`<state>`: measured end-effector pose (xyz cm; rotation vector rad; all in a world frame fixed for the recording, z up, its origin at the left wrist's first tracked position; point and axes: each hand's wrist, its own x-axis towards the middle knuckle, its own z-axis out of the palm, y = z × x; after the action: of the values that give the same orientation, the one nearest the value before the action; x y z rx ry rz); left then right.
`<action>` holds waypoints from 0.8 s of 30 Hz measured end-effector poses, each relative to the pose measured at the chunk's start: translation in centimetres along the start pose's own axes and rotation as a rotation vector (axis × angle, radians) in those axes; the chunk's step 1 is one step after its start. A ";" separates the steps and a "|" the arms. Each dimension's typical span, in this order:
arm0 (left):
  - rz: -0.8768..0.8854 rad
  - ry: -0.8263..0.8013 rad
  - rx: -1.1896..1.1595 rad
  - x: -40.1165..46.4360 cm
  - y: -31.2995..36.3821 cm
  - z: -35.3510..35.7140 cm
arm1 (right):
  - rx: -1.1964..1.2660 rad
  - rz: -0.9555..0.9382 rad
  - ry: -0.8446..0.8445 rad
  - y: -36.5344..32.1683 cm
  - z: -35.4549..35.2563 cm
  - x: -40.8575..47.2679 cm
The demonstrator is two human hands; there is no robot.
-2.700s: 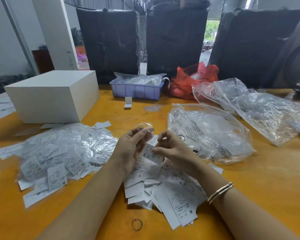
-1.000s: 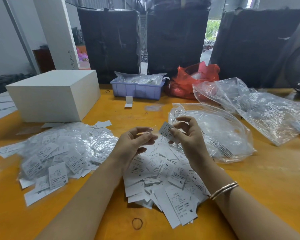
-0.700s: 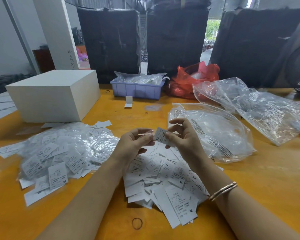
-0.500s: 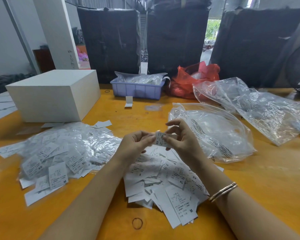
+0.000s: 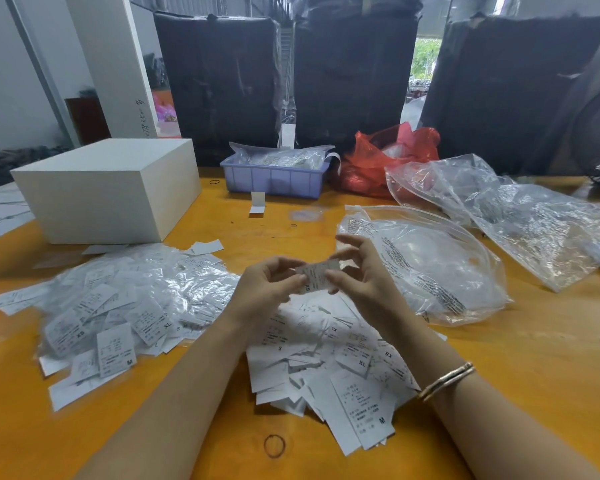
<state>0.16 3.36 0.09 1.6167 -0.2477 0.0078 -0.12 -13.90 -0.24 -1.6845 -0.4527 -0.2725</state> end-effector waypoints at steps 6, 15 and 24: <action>0.021 -0.065 0.062 -0.1 -0.4 0.3 | -0.019 0.014 0.010 -0.1 -0.2 -0.3; 0.139 0.239 0.305 0.4 -0.2 -1.1 | -0.536 -0.248 0.405 0.2 -2.6 0.6; 0.029 0.620 1.167 0.9 -1.4 -4.4 | -1.242 0.513 0.266 3.9 -8.2 1.3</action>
<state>1.93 7.59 -0.87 2.6476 0.2874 0.7891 3.38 -22.21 -1.82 -2.8243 0.4885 -0.4264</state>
